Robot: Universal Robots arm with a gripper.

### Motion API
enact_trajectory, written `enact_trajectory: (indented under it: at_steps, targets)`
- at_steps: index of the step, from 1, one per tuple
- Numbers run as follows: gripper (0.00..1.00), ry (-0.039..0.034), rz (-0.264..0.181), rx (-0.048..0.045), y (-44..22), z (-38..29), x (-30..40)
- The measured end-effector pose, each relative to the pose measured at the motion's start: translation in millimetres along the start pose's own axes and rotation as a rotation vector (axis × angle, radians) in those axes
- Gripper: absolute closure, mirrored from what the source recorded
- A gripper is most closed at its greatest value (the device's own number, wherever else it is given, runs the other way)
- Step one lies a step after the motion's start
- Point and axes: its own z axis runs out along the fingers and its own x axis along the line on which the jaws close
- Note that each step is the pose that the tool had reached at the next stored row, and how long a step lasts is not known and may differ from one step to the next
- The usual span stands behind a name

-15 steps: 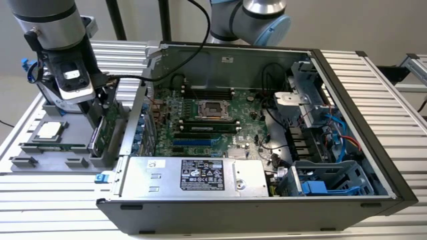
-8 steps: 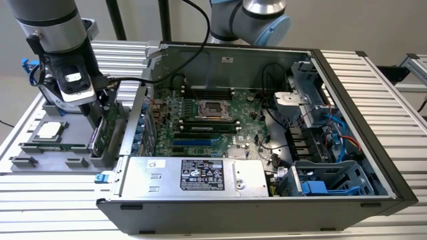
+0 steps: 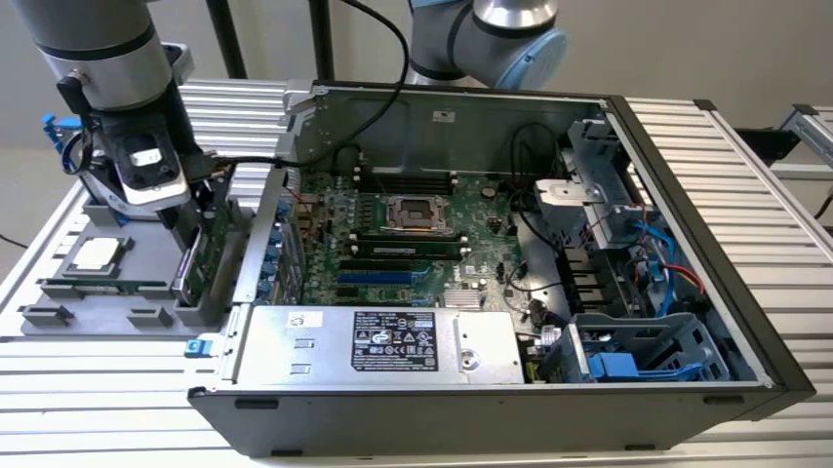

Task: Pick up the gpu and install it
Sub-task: 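Pick up the gpu and move the gpu toward the slot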

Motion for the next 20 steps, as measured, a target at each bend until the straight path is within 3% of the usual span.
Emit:
enact_trajectory:
  at_steps: [20]
  targets:
    - [0.0,0.0,0.0,0.0,-0.7,16.5,-0.5]
